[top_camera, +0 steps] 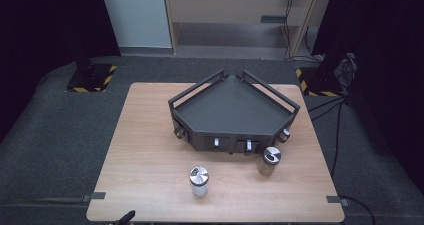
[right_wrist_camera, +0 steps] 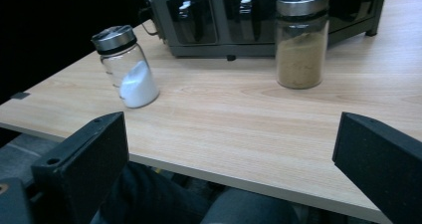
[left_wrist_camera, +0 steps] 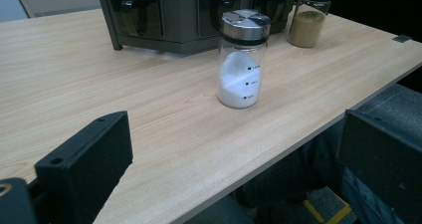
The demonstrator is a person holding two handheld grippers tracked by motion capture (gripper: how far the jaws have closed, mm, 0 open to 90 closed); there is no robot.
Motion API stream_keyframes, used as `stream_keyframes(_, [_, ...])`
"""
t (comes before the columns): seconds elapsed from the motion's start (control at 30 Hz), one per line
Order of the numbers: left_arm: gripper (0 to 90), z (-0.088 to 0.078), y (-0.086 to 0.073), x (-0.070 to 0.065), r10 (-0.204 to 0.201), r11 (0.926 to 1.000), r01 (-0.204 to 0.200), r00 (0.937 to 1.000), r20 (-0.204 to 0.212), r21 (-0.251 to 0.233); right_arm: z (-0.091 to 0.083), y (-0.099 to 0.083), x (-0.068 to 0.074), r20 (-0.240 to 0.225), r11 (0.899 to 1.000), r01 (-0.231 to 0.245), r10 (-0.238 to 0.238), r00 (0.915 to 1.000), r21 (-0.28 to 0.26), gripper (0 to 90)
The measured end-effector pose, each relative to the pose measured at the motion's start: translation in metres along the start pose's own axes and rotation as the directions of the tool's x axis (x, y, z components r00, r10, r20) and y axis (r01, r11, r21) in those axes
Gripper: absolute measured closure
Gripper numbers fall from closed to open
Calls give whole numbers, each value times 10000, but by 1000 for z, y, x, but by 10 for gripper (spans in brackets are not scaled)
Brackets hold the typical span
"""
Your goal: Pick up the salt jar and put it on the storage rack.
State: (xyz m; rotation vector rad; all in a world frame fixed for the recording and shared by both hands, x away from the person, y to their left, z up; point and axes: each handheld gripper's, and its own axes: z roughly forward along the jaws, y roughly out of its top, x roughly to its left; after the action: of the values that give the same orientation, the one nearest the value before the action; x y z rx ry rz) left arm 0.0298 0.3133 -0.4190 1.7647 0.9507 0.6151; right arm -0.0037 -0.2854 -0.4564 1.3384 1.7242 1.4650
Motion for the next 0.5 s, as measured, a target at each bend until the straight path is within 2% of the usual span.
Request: stream_keyframes(0.5, [0, -2, -3, 8, -18, 9998, 26, 9992, 390, -212, 0, 0, 0, 33, 10000, 18, -18, 10000, -11, 12])
